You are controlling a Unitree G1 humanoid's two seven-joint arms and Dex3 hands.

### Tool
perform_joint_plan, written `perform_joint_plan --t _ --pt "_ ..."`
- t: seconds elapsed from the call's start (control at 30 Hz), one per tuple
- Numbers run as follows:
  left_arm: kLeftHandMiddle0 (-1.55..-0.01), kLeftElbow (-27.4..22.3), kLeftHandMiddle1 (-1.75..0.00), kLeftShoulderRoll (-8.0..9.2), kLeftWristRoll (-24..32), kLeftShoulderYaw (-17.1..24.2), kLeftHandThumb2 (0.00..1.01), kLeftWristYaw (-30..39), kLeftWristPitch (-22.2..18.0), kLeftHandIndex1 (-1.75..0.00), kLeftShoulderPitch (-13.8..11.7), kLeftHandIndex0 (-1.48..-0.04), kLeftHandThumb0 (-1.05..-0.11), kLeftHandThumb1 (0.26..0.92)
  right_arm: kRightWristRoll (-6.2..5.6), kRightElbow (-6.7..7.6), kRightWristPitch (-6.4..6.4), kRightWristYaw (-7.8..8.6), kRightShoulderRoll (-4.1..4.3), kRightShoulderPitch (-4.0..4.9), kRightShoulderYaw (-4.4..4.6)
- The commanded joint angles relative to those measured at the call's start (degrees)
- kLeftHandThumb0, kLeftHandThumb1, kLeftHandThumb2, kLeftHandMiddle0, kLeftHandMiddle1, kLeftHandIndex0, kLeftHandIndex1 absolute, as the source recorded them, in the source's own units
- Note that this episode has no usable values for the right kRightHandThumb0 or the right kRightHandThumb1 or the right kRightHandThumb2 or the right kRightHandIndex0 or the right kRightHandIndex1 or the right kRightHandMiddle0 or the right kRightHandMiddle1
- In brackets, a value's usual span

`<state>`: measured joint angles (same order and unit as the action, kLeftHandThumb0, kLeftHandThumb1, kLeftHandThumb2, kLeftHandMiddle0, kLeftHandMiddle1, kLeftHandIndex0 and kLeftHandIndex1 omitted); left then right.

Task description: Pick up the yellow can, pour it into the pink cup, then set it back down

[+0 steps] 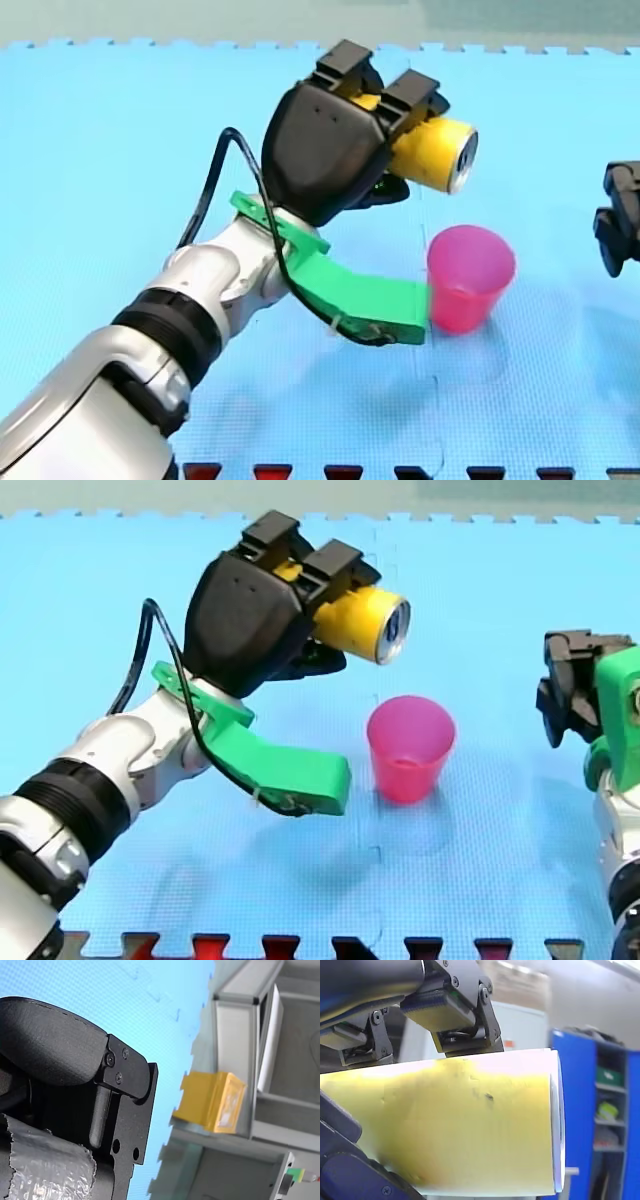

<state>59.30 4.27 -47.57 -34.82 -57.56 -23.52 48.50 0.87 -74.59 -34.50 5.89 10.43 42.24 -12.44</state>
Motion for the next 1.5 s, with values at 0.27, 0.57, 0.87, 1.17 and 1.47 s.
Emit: perform_joint_plan --t 0.27,0.57,0.87,1.17,1.47 --pt "-1.26 -0.96 -0.16 2.51 7.56 7.13 0.0 0.53 -10.58 -0.01 -5.36 -1.22 -0.406 0.765 -2.57 0.74 1.22 2.79 0.02 0.0 -1.18" --pt "-1.29 -0.52 -0.11 1.7 14.65 13.96 0.0 3.19 -15.15 -0.01 -9.31 -1.25 -0.402 0.756 -3.2 0.94 1.44 3.52 0.01 -0.07 -1.31" --pt "-1.29 3.05 -0.05 -2.35 31.75 23.43 0.01 20.38 -25.73 0.0 -15.13 -1.24 -0.379 0.765 -3.62 1.06 1.41 4.14 -0.03 -0.27 -1.72" --pt "-1.28 4.46 -0.02 -6.16 46.82 32.01 0.0 39.12 -28.19 0.0 -17.02 -1.21 -0.379 0.779 -3.48 1.08 1.63 4.51 0.36 -0.26 -1.72" --pt "-1.29 4.13 -0.01 -8.71 56.98 38.46 0.0 53.42 -25.34 0.0 -17.67 -1.21 -0.384 0.78 -2.68 1.11 1.76 4.23 0.89 -0.26 -1.14"
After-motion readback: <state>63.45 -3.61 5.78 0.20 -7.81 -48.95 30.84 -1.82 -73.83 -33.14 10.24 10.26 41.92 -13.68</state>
